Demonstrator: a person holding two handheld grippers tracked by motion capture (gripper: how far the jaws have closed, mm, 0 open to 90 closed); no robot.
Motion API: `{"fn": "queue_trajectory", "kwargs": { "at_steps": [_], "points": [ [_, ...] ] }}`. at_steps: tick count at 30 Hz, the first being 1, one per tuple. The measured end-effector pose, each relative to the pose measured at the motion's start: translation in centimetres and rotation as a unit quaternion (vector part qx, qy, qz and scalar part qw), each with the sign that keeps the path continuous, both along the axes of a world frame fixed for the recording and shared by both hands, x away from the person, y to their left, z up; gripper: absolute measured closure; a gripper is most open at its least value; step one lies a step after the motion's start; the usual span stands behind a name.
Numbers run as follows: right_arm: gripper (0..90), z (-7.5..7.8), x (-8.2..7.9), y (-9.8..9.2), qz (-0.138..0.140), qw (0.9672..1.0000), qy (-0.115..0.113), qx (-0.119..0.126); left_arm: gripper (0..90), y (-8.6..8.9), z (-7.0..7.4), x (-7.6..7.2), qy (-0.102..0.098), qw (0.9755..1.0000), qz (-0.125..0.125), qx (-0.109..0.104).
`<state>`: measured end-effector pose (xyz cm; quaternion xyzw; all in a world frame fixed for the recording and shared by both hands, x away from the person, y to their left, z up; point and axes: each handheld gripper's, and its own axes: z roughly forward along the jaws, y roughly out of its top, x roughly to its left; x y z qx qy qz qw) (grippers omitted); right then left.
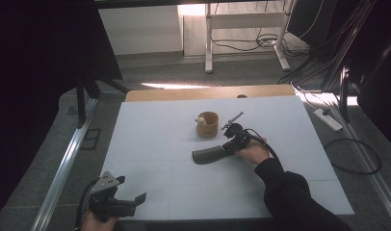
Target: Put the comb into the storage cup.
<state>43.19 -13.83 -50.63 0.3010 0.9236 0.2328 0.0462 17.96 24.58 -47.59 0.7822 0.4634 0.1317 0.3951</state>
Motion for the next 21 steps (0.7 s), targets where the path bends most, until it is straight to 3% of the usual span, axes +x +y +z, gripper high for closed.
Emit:
{"fn": "queue_trajectory", "kwargs": {
  "at_steps": [21],
  "points": [
    [90.0,0.2,-3.2,-3.4,0.000,1.0000,0.007,-0.005,1.9,-0.1,0.0,0.0,0.000,1.0000,-0.003,0.004]
  ]
}}
